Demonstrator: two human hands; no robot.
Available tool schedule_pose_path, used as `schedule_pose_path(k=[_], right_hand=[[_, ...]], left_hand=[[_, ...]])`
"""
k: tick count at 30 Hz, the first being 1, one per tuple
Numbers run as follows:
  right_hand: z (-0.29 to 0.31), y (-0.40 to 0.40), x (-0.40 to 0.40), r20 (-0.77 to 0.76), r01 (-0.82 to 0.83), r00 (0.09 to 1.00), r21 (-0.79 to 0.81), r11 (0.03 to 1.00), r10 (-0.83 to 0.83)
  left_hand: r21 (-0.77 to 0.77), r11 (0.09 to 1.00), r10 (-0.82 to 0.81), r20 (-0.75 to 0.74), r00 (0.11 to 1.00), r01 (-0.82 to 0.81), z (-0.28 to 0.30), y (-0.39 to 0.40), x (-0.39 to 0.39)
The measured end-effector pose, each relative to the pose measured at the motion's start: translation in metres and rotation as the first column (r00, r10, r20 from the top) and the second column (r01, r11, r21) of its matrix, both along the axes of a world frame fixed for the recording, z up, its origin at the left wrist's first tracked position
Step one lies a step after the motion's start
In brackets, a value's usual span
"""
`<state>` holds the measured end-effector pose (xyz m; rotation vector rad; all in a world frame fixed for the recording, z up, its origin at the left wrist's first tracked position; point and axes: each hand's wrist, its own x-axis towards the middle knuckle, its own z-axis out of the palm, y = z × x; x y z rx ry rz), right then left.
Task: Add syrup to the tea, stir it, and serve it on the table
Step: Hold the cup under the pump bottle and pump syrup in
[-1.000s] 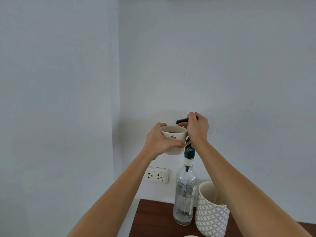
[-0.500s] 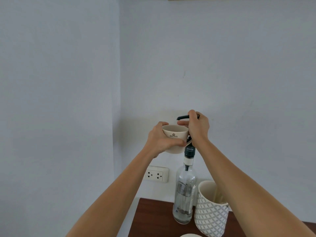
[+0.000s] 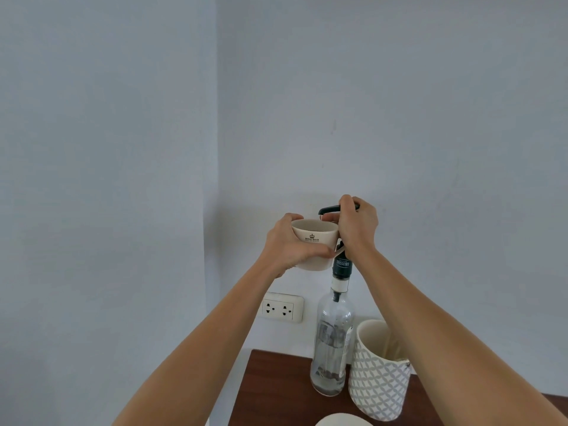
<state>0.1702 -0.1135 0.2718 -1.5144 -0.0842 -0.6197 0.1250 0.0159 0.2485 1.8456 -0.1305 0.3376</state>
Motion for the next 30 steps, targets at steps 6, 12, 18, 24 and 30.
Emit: schedule_pose_path(k=[6,12,18,24,30], right_hand=[[0.0,0.0,-0.002,-0.013,0.008,1.0,-0.008,1.0,-0.009],[-0.003,-0.001,-0.004,-0.017,0.002,1.0,0.033,0.999,-0.001],[-0.004,-0.002,-0.001,-0.009,0.002,1.0,0.024,1.0,-0.001],[-0.004,-0.002,0.004,0.009,-0.004,1.0,0.002,1.0,0.004],[-0.004,-0.002,0.007,0.008,0.003,1.0,-0.02,1.0,-0.003]], left_hand=[[0.006,1.0,-0.007,-0.005,1.0,0.007,0.001,-0.001,-0.004],[0.021,1.0,-0.016,-0.018,1.0,0.016,0.003,-0.001,-0.005],[0.004,1.0,-0.019,-0.04,0.999,0.019,0.002,-0.002,-0.003],[0.004,1.0,-0.015,-0.034,0.999,0.015,0.003,-0.002,-0.002],[-0.001,1.0,-0.019,-0.041,0.999,0.019,0.004,-0.001,-0.002]])
